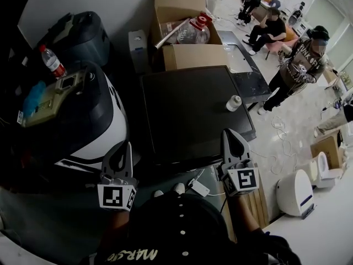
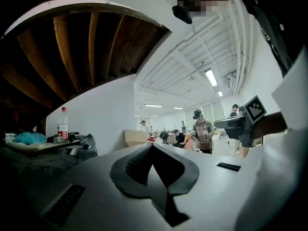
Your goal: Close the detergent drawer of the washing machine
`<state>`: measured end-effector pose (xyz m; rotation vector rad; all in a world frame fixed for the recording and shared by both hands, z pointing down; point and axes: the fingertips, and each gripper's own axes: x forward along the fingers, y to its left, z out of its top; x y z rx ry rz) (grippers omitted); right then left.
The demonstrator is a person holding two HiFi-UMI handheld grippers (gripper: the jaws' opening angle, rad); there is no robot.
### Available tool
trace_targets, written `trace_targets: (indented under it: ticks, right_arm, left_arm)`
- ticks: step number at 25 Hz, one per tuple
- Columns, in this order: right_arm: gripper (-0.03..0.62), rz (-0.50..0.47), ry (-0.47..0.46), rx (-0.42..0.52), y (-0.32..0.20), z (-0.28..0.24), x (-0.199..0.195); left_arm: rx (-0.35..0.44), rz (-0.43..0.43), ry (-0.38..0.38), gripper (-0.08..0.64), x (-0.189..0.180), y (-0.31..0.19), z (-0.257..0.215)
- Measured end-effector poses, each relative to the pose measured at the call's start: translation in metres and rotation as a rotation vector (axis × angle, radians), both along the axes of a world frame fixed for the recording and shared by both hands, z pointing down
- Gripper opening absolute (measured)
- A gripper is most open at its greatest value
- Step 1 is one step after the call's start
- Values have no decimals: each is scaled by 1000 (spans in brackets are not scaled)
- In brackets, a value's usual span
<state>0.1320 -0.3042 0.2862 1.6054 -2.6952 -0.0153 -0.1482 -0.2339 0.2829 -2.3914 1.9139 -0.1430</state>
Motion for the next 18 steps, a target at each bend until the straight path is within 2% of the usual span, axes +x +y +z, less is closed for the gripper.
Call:
trace_targets:
  ticks: [6,10,18]
  right_arm:
    - [32,-27,-14,24,-1,-8,-10]
    - [32,-51,-49,60,0,-10,-17]
    - [32,-47,-22,58,-2,-9,-24]
  left_arm:
    - [30,37,-19,3,6,1,-6]
    - [22,22,-4,3,0,-1,-2]
    - [4,2,5,3,-8,0,5]
